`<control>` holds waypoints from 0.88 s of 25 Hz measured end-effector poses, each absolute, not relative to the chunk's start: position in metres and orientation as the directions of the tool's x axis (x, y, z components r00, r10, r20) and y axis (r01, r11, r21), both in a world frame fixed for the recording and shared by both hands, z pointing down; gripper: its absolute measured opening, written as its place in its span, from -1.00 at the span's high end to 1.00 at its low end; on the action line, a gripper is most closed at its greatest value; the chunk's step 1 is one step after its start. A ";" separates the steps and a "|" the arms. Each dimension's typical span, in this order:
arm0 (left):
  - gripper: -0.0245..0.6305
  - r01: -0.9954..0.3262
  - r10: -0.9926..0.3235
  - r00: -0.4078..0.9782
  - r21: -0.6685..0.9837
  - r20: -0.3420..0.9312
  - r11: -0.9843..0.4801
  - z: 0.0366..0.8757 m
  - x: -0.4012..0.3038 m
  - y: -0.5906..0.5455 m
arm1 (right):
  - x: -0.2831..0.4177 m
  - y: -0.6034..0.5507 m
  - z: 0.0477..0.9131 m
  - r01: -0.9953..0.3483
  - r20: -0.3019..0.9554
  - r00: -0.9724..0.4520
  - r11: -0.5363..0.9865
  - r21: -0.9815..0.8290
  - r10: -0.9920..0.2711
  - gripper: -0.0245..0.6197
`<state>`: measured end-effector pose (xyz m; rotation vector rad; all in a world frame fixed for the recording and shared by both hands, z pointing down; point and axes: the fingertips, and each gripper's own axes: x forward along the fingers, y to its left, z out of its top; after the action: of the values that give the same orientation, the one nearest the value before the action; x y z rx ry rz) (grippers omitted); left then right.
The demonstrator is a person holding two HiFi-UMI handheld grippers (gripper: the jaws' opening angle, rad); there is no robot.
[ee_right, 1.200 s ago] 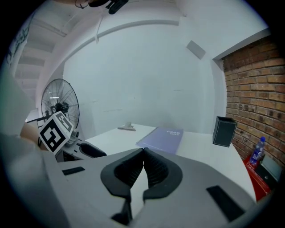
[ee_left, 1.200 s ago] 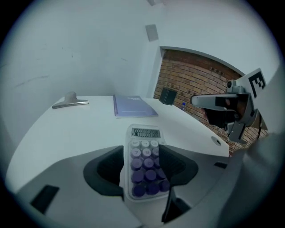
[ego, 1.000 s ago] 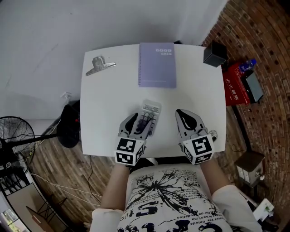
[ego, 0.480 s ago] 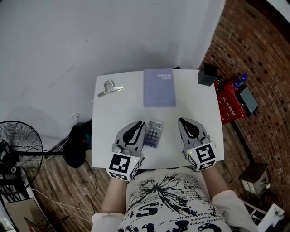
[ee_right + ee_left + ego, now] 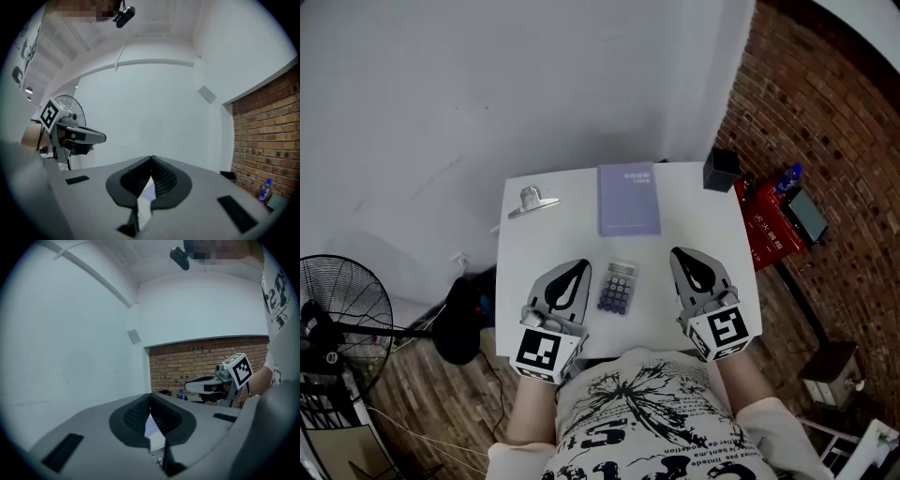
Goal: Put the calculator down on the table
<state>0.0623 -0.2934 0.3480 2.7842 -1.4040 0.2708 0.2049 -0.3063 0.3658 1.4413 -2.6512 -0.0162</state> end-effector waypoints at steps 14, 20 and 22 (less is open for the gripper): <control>0.88 -0.790 -0.788 0.591 -0.076 0.172 -0.609 0.350 0.073 -0.287 | 0.221 -0.289 0.371 -0.853 0.112 -0.507 0.516 0.077 -0.855 0.89; 0.88 -0.799 -0.796 0.578 -0.073 0.181 -0.597 0.353 0.079 -0.289 | 0.228 -0.290 0.372 -0.847 0.109 -0.514 0.523 0.093 -0.851 0.89; 0.88 -0.802 -0.798 0.574 -0.071 0.184 -0.594 0.353 0.081 -0.290 | 0.231 -0.292 0.372 -0.850 0.112 -0.509 0.518 0.089 -0.854 0.89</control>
<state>0.0806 -0.2900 0.3533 2.7692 -1.4069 0.3085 0.2310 -0.2924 0.3724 1.4754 -2.6120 -0.0332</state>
